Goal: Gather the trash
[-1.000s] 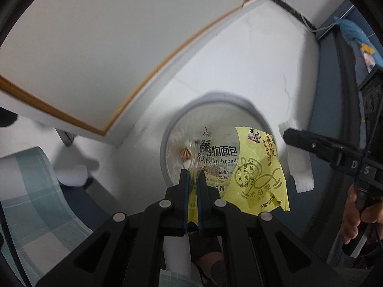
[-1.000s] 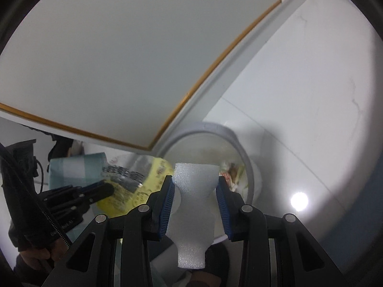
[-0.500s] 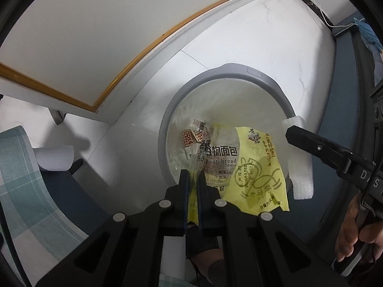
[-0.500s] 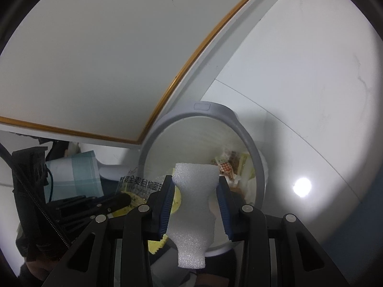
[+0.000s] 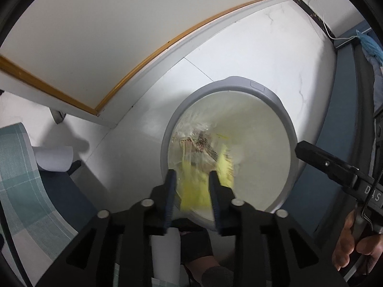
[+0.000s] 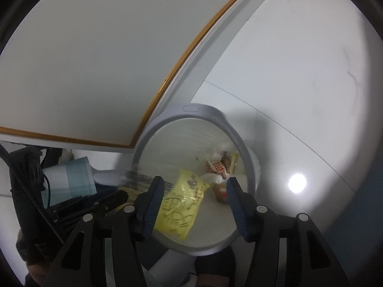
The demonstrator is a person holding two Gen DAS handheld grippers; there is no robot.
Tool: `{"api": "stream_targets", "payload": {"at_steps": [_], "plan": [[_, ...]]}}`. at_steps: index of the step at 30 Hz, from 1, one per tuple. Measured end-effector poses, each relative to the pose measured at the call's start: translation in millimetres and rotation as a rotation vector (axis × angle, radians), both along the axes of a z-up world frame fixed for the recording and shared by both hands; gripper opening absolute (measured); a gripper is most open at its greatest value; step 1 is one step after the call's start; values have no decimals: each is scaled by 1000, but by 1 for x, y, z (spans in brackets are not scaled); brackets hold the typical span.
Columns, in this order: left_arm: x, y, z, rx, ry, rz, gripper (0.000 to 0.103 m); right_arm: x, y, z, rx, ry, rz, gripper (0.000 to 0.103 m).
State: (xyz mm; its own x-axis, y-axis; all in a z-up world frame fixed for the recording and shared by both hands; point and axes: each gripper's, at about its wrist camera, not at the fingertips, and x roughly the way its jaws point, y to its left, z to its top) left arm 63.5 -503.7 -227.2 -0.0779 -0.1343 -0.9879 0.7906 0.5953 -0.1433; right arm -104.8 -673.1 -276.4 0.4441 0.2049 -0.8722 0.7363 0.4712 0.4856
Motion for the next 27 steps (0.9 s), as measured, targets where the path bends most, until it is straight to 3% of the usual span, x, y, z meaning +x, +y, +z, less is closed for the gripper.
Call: {"api": "stream_targets", "payload": {"at_steps": [3, 5, 10, 14, 17, 21, 27], "plan": [[1, 4, 7, -31, -15, 5, 52, -8, -2, 6, -4, 0, -15, 56], [1, 5, 15, -48, -23, 13, 58, -13, -3, 10, -4, 0, -24, 58], [2, 15, 44, -106, -65, 59, 59, -21, -2, 29, -40, 13, -9, 65], [-2, 27, 79, -165, -144, 73, 59, -23, 1, 53, -88, 2, 18, 72], [-6, 36, 100, -188, -193, 80, 66, -24, 5, 76, -114, -15, 32, 76], [-12, 43, 128, -174, -266, 73, 71, -27, 8, 100, -139, -16, 50, 79], [-22, 53, 151, -207, -288, 47, 74, -32, 15, 135, -192, 16, 69, 88]]}}
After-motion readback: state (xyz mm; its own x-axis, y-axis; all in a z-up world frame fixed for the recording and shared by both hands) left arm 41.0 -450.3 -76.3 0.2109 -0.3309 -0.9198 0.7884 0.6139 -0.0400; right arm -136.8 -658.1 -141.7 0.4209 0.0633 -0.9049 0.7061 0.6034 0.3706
